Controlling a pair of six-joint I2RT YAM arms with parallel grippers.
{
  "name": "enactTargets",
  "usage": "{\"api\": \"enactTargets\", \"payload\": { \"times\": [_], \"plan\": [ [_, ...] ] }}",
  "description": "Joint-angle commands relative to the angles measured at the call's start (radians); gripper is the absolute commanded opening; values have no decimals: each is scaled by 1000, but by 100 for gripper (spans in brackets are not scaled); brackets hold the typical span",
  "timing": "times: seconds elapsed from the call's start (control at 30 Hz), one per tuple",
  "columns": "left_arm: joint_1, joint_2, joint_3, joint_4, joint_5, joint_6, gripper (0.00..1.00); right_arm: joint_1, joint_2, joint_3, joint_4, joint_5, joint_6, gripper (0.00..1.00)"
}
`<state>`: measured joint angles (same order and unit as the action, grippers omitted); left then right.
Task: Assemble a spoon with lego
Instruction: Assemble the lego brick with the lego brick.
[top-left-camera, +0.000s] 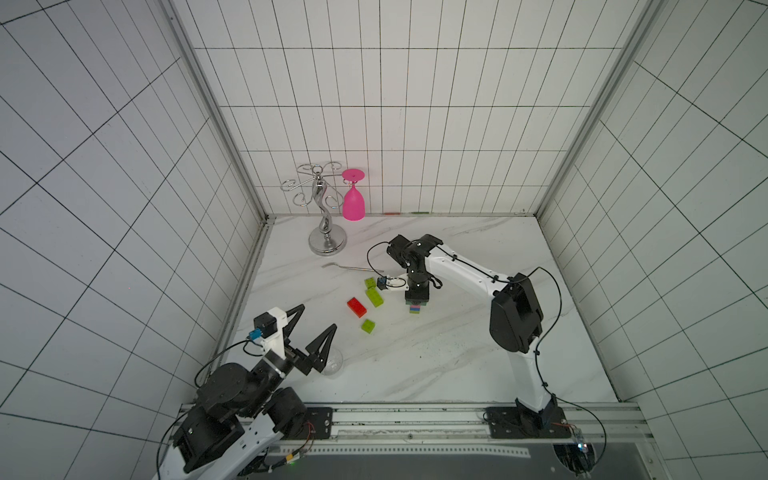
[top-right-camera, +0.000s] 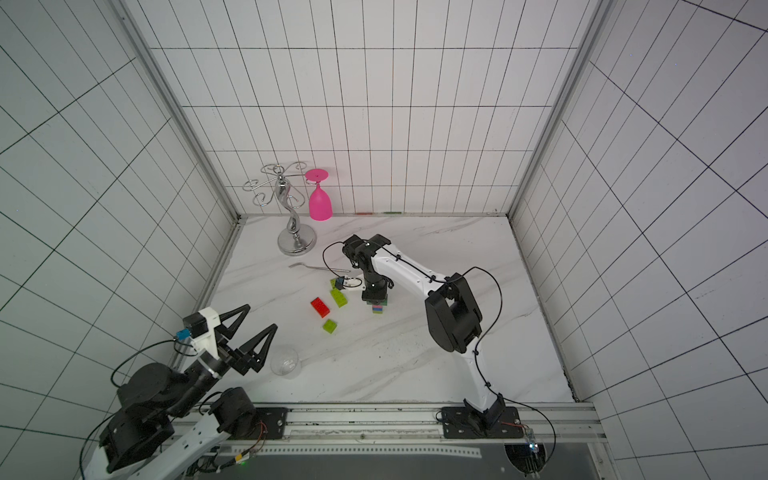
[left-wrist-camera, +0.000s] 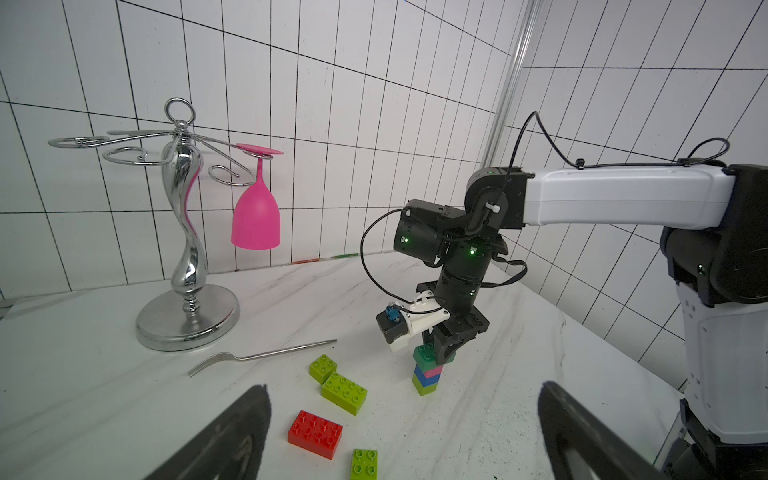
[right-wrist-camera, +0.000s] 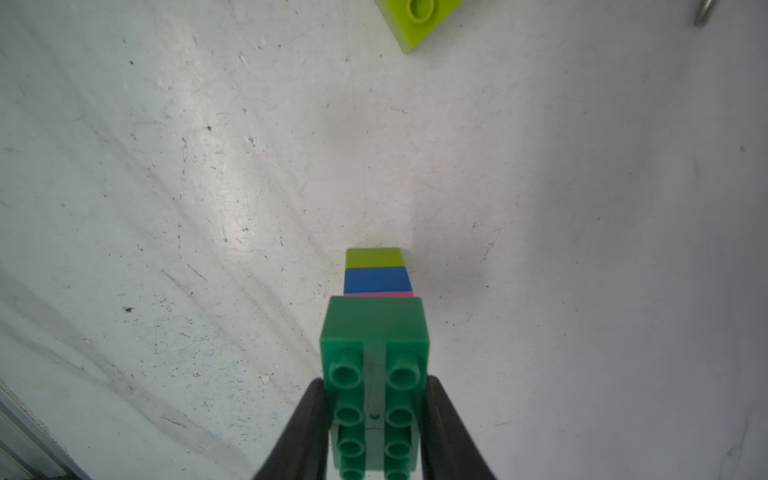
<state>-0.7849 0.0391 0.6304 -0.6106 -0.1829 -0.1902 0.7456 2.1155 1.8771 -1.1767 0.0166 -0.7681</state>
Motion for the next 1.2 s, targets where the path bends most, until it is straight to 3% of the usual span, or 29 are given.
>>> {"api": "enactTargets", "payload": {
  "times": [0.0,1.17],
  "plan": [
    [-4,-17,-9,-14,2,16,99,-13,28,-1,-9,-9,-7,28],
    [-4,-18,-10,-9,7,15,99,-11,84,0,-33,-44,-7,28]
  ]
}}
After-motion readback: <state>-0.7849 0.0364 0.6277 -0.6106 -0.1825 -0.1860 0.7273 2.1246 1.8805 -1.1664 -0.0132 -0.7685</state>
